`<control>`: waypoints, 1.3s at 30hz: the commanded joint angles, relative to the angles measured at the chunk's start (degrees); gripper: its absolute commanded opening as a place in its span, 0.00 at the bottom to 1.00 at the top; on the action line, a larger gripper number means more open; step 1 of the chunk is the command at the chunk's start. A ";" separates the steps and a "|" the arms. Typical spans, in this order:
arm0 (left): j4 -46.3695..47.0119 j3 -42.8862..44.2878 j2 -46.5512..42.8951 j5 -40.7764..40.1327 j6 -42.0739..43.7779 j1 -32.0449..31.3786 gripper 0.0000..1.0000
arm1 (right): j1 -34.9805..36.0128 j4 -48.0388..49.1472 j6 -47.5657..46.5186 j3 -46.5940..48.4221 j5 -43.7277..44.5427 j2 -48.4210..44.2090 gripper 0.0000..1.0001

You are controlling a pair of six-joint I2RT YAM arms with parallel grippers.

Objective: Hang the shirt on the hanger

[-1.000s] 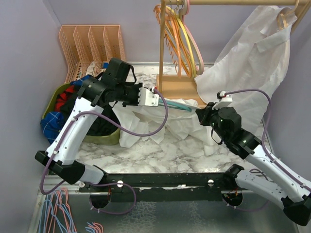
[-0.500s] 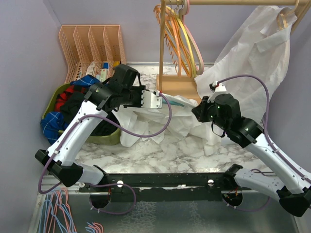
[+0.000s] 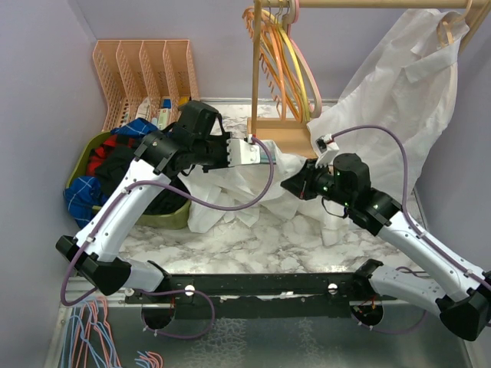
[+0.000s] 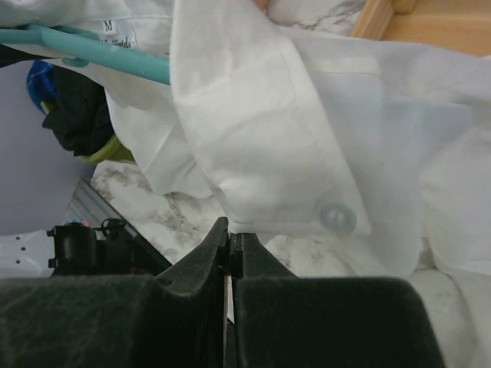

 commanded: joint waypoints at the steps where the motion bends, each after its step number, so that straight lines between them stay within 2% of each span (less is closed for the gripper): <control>1: 5.74 -0.60 -0.35 10.63 -8.21 0.28 0.00 | 0.55 14.37 6.27 -2.87 -10.35 1.47 0.01; 6: 11.79 -2.08 0.18 11.92 -14.25 1.66 0.00 | 4.38 20.02 7.18 -3.65 -8.84 4.66 0.01; 11: 13.70 -2.60 0.29 16.02 -17.67 2.90 0.00 | 10.62 28.40 8.87 -7.45 -3.53 5.39 0.01; 17: 14.56 -5.05 -0.50 14.68 -17.08 3.34 0.00 | 12.71 29.18 9.24 -9.41 -0.59 5.92 0.02; 18: 14.32 -5.35 -0.71 15.34 -17.02 3.41 0.00 | 12.82 29.30 9.23 -10.31 0.65 5.15 0.09; 19: 13.88 -5.76 -0.87 16.12 -16.89 3.42 0.00 | 12.86 29.30 8.97 -11.25 2.09 3.84 0.22; 23: 11.50 -7.05 -2.05 17.35 -14.30 3.43 0.00 | 12.93 26.75 4.29 -13.72 7.81 -4.06 0.78; 24: 10.24 -7.22 -2.36 17.25 -13.32 3.43 0.00 | 12.93 25.84 2.47 -14.13 8.43 -6.25 0.98; 29: 4.34 -8.33 -3.54 20.30 -8.54 3.43 0.00 | 12.93 21.31 -8.88 -14.94 -0.39 -12.88 0.99; 32: 1.32 -9.31 -4.58 22.72 -5.08 3.43 0.00 | 12.93 15.71 -13.82 -12.17 -4.43 -15.09 0.99; 35: -0.15 -10.91 -5.56 24.87 -3.16 3.39 0.00 | 12.93 8.06 -17.63 -5.51 -1.83 -15.96 0.99; 39: -2.42 -11.89 -6.25 27.04 -1.10 3.36 0.00 | 12.93 5.70 -23.91 -0.30 4.41 -15.39 0.99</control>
